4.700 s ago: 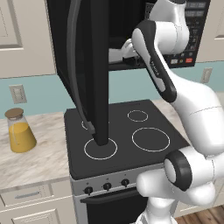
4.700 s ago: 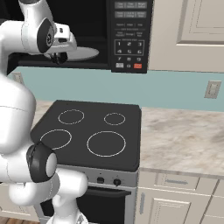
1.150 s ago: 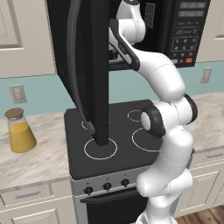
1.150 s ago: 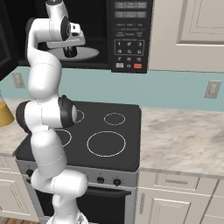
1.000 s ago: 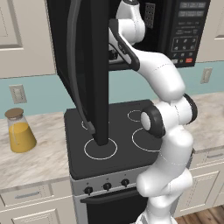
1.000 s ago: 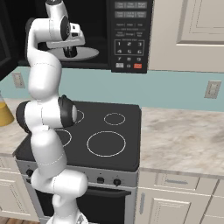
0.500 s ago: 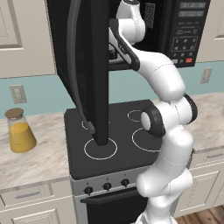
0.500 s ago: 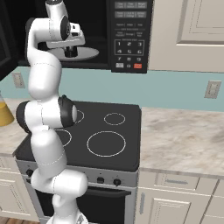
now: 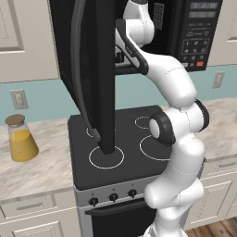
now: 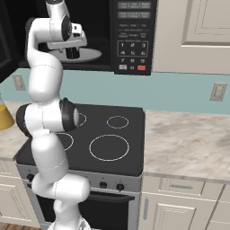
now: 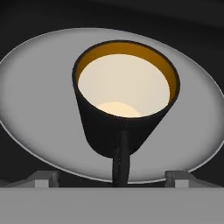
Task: Pick the mug from the counter and place it inside the microwave. Then close the microwave.
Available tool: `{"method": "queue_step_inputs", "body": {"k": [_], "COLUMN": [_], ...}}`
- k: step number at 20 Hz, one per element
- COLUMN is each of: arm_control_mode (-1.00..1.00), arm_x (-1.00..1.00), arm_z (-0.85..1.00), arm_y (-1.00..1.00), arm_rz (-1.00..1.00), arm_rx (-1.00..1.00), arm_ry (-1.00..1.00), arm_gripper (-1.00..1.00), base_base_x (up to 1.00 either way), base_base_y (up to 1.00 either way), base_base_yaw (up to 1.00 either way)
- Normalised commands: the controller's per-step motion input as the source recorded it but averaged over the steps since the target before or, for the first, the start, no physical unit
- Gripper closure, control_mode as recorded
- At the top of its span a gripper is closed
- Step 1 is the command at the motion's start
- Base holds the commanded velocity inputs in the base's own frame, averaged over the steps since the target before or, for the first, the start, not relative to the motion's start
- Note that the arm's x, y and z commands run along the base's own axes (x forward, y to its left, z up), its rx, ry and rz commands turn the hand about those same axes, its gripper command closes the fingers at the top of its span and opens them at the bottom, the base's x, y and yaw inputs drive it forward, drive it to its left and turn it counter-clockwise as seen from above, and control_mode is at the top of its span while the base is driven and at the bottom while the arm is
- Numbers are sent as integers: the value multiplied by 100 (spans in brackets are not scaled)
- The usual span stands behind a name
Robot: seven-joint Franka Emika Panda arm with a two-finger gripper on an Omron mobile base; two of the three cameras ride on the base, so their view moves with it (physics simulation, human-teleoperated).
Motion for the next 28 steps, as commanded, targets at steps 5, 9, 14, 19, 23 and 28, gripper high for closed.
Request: {"method": "queue_step_inputs", "body": {"k": [5,9,14,19,23,28], "arm_control_mode": [-100,-100,-100,-100,-100,-100], "arm_x": [-70,-82,-68,-60,-51,-49], "arm_z": [-2,-15,-13,-5,0,0], "arm_y": [-10,-7,-10,-9,-9,-5], "arm_rz": [0,0,0,0,0,-1], "arm_rx": [4,4,1,0,0,0], "arm_ry": [-8,-10,-6,-4,0,0], "arm_gripper": [-100,-100,-100,-100,-100,-100], "base_base_x": [0,0,0,0,0,0], "base_base_y": [0,0,0,0,0,0], "base_base_yaw": [0,0,0,0,0,0]}}
